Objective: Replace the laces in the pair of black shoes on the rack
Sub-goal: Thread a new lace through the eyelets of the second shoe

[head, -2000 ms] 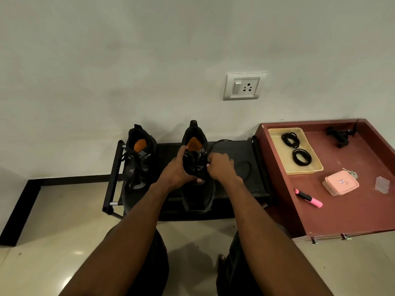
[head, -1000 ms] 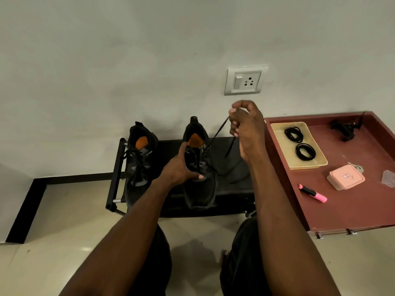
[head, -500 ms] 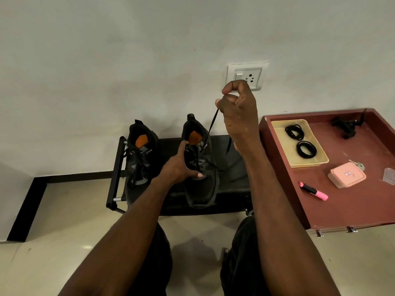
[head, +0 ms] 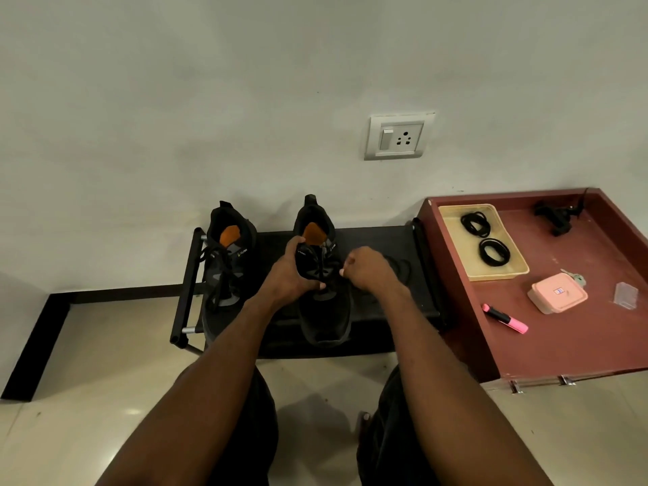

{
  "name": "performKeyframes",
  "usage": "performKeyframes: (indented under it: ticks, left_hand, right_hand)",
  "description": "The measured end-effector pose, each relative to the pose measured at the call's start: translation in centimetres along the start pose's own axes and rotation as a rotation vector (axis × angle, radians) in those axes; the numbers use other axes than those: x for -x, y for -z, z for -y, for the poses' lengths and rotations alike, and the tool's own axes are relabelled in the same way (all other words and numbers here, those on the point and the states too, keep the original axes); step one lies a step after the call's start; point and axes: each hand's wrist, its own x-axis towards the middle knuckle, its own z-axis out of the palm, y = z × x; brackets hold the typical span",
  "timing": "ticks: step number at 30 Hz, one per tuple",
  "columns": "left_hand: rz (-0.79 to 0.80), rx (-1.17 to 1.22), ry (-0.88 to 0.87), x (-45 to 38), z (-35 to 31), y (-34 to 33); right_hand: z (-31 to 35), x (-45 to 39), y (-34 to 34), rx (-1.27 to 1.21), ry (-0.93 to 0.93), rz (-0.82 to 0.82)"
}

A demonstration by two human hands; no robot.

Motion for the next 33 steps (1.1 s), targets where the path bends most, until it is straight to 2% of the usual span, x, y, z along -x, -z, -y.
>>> performKeyframes:
  ticks: [4, 8, 11, 14, 16, 18, 20, 21, 24, 27, 29, 31, 33]
  left_hand:
    - [0.006, 0.017, -0.005, 0.2, 0.3, -0.1]
    - [0.006, 0.005, -0.024, 0.8, 0.0, 0.1]
    - [-0.123, 0.047, -0.017, 1.1, -0.4, 0.5]
    - [-0.223, 0.217, 0.115, 1.4, -0.3, 1.0]
    - [-0.173, 0.46, 0.176, 1.9, -0.4, 1.4]
    - [-0.053, 0.705, 0.172, 2.8, -1.0, 2.0]
    - [0.119, 0.894, 0.128, 3.7, -1.7, 2.6]
    - [0.198, 0.953, 0.113, 4.0, -1.8, 2.8]
    - [0.337, 0.95, 0.106, 5.0, -1.8, 3.2]
    - [0.234, 0.801, 0.139, 5.0, -1.2, 3.7]
    - [0.078, 0.679, 0.214, 4.3, -0.5, 4.1]
    - [-0.069, 0.517, 0.295, 3.6, 0.4, 4.2]
    - [-0.145, 0.425, 0.327, 3.3, 0.8, 3.9]
  right_hand:
    - [0.2, -0.5, -2.6, 0.113, 0.014, 0.018]
    - [0.1, -0.9, -2.1, -0.039, -0.094, 0.03]
    - [0.7, 1.0, 0.0, -0.304, -0.098, 0.079]
    - [1.7, 4.4, 2.6, -0.69, 0.07, 0.302]
    - [2.3, 6.0, 3.8, -1.019, 0.259, 0.519]
    - [2.8, 6.7, 4.3, -1.157, 0.397, 0.579]
    - [3.1, 6.8, 4.0, -1.12, 0.425, 0.459]
    - [3.2, 6.7, 3.6, -1.063, 0.408, 0.35]
    - [2.8, 5.7, 2.3, -0.87, 0.282, 0.025]
    - [1.1, 3.9, 1.6, -0.753, 0.095, -0.201]
    - [-0.5, 2.4, 1.8, -0.577, -0.026, -0.359]
    - [-1.7, 1.7, 1.9, -0.355, -0.16, -0.436]
    - [-1.8, 2.0, 1.8, -0.161, -0.284, -0.482]
